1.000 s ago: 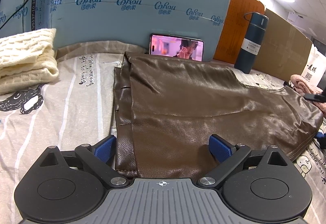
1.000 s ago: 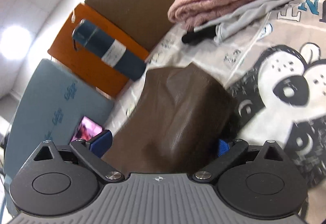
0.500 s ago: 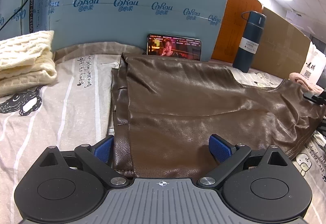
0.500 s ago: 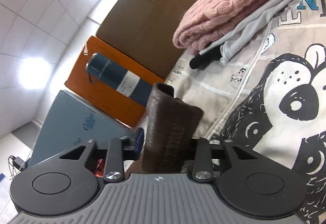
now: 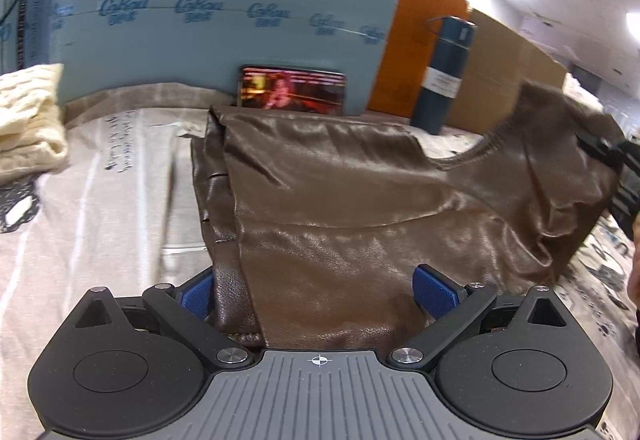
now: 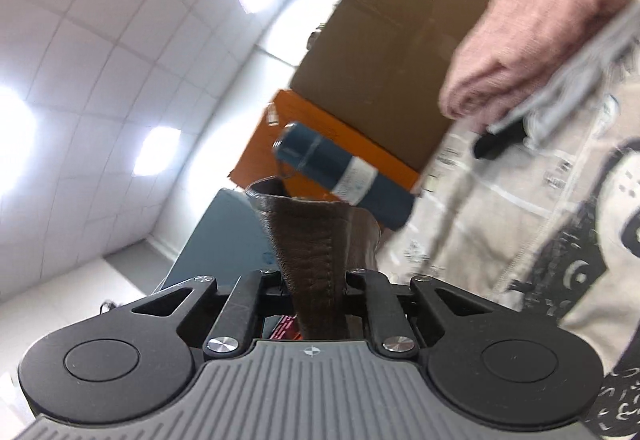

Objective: Fold clothes

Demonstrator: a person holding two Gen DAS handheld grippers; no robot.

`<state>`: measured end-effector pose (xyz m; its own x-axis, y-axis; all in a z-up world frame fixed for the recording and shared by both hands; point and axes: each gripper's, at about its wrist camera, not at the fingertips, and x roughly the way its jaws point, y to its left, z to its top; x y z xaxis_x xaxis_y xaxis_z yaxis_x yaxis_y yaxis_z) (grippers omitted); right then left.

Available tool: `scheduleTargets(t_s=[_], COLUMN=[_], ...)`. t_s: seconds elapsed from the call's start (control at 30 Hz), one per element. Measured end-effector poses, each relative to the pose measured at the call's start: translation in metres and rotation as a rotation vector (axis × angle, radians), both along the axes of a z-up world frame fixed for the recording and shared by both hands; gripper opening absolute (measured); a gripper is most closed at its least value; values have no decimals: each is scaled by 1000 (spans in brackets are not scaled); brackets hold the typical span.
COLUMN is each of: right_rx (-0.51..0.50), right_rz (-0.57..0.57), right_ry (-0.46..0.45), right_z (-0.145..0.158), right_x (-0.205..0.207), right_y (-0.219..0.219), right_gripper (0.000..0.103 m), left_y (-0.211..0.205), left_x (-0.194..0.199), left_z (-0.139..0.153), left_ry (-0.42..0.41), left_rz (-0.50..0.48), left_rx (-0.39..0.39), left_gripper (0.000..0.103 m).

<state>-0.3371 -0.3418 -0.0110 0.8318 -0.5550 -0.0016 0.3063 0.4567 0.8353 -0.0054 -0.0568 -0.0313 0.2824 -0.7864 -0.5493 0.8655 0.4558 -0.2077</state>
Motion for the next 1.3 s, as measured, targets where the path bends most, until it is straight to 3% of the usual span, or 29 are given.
scheduleTargets(t_s=[0.2, 0.33, 0.53, 0.7, 0.77, 0.87, 0.93, 1.0, 1.17, 1.3], right_rx=[-166, -253, -347, -340, -342, -364, -363, -333, -240, -203], right_rz=[80, 240, 384, 467, 503, 581, 643, 715, 851, 806], right_ry=[132, 212, 383, 466, 492, 541, 550, 533, 462, 352], right_z=[40, 56, 46, 28, 23, 18, 13, 10, 6, 24], right_x=[39, 83, 139, 156, 156, 157, 157, 155, 152, 131], right_y=[30, 57, 101, 116, 123, 131, 135, 135, 127, 104], right_gripper=[11, 11, 11, 12, 16, 32, 64, 76, 83, 86], left_y=[1, 2, 6, 25, 36, 45, 44, 44, 46, 41], left_x=[0, 0, 2, 9, 14, 21, 23, 21, 20, 16], left_z=[3, 3, 7, 21, 25, 27, 28, 28, 30, 34], left_ry=[-3, 3, -5, -48, -50, -24, -22, -43, -64, -98], left_rz=[1, 2, 30, 153, 228, 270, 265, 265, 282, 330], left_rx=[-11, -14, -25, -129, -195, -265, -288, -297, -324, -284], left_gripper=[101, 101, 101, 101, 101, 101, 101, 101, 101, 101])
